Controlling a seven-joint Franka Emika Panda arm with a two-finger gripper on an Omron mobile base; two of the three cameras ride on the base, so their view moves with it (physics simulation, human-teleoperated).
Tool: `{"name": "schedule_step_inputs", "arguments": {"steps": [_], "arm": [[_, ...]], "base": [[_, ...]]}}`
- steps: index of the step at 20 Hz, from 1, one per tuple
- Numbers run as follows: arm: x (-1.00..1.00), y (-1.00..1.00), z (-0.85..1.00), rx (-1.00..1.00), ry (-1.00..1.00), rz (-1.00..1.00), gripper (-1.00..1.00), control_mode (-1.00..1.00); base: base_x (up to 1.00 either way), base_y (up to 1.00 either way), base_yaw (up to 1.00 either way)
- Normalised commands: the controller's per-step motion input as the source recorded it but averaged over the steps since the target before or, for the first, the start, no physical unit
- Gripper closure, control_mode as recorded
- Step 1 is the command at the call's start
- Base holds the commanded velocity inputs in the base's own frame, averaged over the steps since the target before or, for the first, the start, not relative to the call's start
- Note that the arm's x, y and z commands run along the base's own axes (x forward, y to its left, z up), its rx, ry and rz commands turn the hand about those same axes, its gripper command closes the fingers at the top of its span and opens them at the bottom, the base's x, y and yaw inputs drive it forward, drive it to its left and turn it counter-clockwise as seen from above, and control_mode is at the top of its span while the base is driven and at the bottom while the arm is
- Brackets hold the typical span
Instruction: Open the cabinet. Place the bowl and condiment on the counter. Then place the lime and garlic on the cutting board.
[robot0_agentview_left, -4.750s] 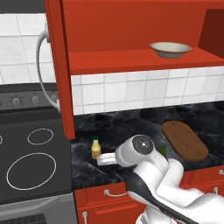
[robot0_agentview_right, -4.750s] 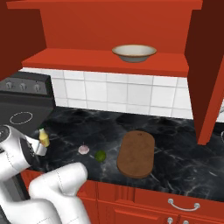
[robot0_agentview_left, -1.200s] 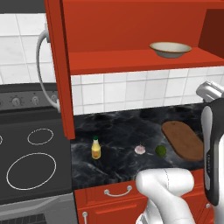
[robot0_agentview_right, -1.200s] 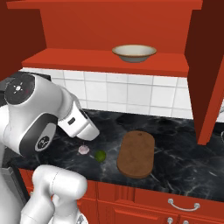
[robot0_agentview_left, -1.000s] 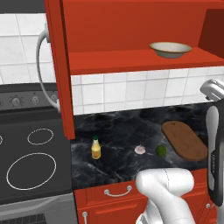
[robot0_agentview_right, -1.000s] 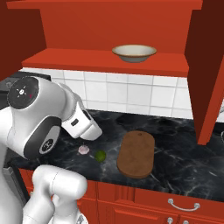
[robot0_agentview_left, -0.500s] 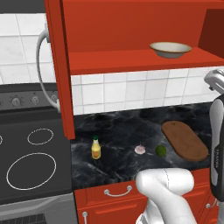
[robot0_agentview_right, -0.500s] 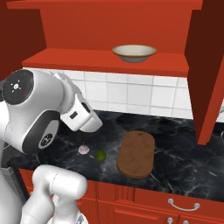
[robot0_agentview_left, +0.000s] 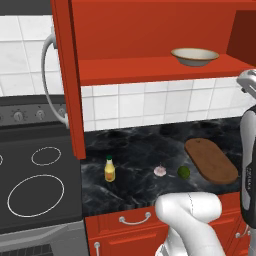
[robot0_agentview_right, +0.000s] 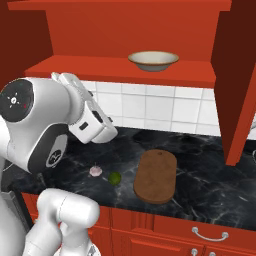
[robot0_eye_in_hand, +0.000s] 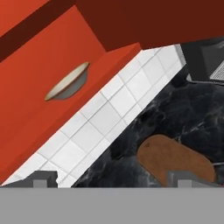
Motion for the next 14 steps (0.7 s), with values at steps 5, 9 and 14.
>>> {"name": "schedule_step_inputs", "arguments": {"steps": [5,9,14], "arm": [[0.15,0.00,0.18,0.00,-0.01,-0.02,-1.00,-1.00],[0.11,-0.07,0.21,0.04,0.00,0.00,-1.00,-1.00],[0.17,-0.14,0.11,0.08,-0.02,0.00,-1.00,-1.00]], "base": [[0.00,0.00,0.00],[0.00,0.00,0.00],[0.00,0.00,0.00]]}}
